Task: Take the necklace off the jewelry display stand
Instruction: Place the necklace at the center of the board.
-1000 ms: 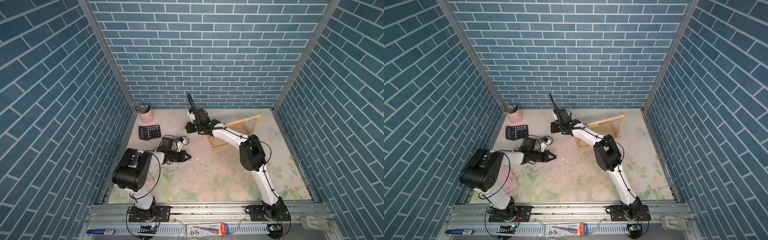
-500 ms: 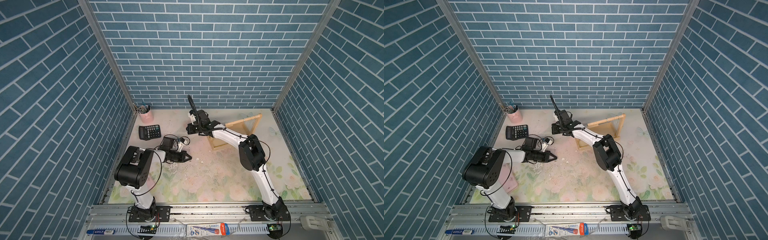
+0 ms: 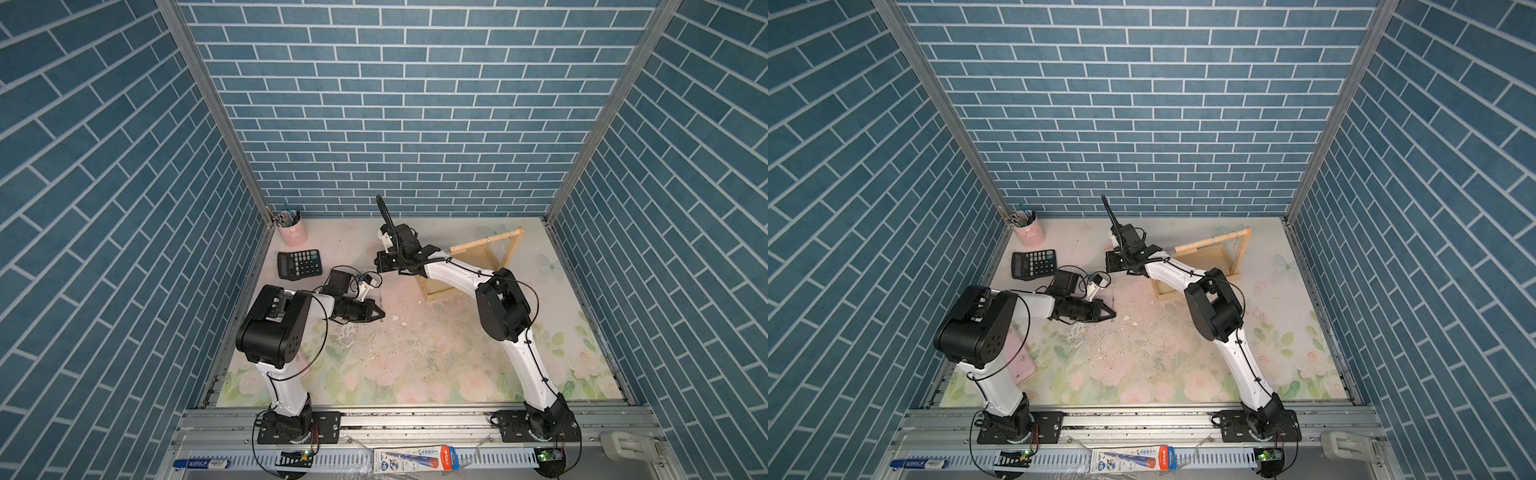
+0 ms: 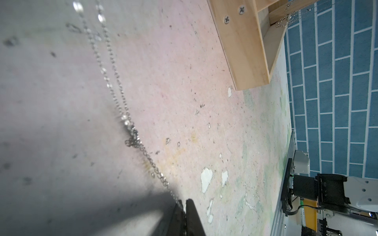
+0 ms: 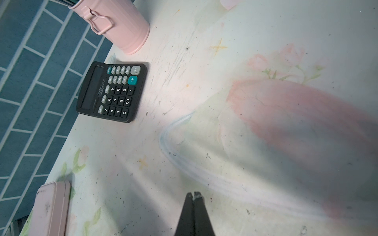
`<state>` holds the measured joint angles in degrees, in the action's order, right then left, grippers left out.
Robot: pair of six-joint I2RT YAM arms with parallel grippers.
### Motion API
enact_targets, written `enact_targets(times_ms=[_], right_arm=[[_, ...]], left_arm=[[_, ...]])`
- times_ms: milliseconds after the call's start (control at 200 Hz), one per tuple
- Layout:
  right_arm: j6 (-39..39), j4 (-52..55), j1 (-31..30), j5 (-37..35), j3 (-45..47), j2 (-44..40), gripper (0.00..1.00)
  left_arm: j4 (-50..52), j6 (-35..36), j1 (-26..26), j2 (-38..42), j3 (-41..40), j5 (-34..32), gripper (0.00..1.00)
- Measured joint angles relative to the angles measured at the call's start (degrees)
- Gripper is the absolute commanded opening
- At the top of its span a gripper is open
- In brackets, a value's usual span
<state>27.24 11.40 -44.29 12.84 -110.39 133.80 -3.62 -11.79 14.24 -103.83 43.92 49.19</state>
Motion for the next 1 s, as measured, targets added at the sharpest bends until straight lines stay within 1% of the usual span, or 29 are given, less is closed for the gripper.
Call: enact_targets(times_ms=[685,1000], right_arm=[[0.26,-0.74,0.02,0.00,0.00,-0.07,0.00],[1.09,-1.29,0.07,0.02,0.55,-0.09,0.00]], left_arm=[[2.43,1.20,0.11,0.00,1.16,-0.07,0.16],[3.15,1.38,0.15,0.02,1.53,-0.35,0.17]])
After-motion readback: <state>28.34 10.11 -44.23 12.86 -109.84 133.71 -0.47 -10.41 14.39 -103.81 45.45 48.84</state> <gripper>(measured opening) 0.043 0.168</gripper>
